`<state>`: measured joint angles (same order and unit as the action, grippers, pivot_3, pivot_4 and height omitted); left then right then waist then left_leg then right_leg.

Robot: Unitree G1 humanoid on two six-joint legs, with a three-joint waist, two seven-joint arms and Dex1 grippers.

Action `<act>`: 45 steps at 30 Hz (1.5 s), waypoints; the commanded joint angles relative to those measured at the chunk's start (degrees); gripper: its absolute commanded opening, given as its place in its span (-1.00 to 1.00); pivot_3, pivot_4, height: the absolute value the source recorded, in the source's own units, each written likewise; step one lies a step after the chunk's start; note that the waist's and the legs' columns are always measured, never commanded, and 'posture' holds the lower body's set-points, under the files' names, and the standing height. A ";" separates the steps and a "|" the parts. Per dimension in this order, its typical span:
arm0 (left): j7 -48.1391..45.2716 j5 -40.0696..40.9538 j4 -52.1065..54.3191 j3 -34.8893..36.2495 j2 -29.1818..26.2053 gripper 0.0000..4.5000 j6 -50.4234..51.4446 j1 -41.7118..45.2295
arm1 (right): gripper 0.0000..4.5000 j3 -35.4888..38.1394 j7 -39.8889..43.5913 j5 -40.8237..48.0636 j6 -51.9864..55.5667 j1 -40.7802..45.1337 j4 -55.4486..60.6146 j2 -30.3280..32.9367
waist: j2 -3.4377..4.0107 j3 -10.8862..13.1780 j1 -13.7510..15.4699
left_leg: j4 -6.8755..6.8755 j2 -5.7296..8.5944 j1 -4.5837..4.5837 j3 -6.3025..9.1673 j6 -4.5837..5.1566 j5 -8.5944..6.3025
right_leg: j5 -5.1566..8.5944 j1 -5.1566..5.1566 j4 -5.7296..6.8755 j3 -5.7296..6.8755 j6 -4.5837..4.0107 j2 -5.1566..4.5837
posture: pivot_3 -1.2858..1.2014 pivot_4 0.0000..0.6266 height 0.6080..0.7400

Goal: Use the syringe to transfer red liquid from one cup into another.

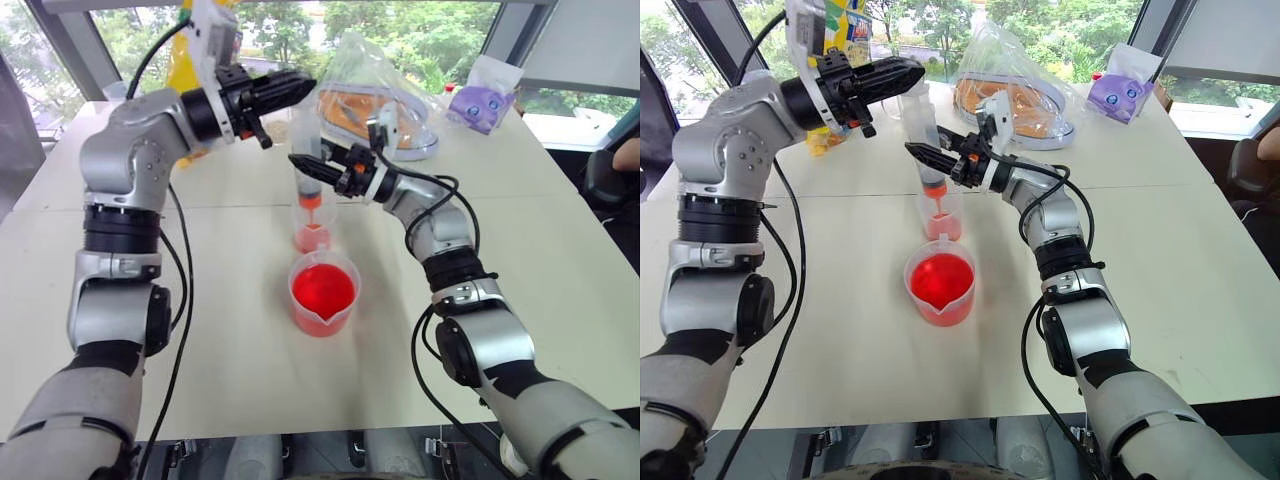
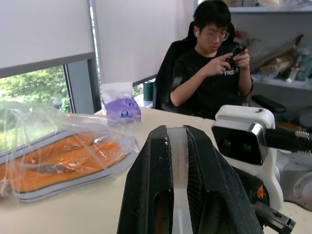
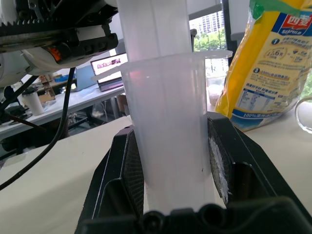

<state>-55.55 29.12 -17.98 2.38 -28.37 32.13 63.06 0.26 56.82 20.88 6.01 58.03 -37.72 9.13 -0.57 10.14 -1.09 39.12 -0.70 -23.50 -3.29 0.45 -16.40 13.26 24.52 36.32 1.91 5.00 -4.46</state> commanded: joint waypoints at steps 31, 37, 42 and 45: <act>1.33 -0.29 8.31 -1.97 1.97 -0.98 4.74 -7.48 | -0.35 3.71 0.14 3.37 8.91 0.91 13.71 3.89 | 0.00 0.00 0.23 | 0.00 0.00 0.00 0.02 0.01 0.00 | 0.00 0.00 0.00 0.00 0.00 0.00 | 0.03 -0.52 1.00; 3.02 2.65 8.08 1.70 2.40 -0.08 7.03 -4.85 | -0.35 2.37 0.38 3.29 10.38 -1.20 15.85 3.87 | 0.00 0.00 0.17 | 0.00 0.00 0.00 0.03 0.01 0.00 | 0.00 0.00 0.01 0.00 0.00 0.00 | 0.03 -0.52 1.00; 4.20 5.37 8.28 5.30 1.73 0.93 7.75 -2.87 | -0.35 1.62 0.29 3.71 12.19 -2.85 18.47 3.56 | 0.00 0.00 0.00 | 0.00 -0.01 0.00 0.05 0.01 0.00 | 0.00 0.00 0.01 0.00 0.00 0.02 | 0.03 -0.52 1.00; 4.41 6.85 8.91 7.39 0.56 0.97 8.24 -2.27 | -0.35 1.15 -0.03 3.80 12.68 -3.56 19.11 3.29 | 0.00 0.00 0.02 | 0.00 -0.02 0.00 0.05 0.01 0.00 | 0.00 0.00 0.01 0.00 0.00 0.02 | 0.03 -0.52 1.00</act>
<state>-51.39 34.51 -10.63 7.45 -26.76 40.29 59.37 1.01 56.89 23.55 18.58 54.37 -21.18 12.65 -0.57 10.14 -1.07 39.12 -0.72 -23.50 -3.24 0.45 -16.40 13.26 24.52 36.33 1.91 5.00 -4.44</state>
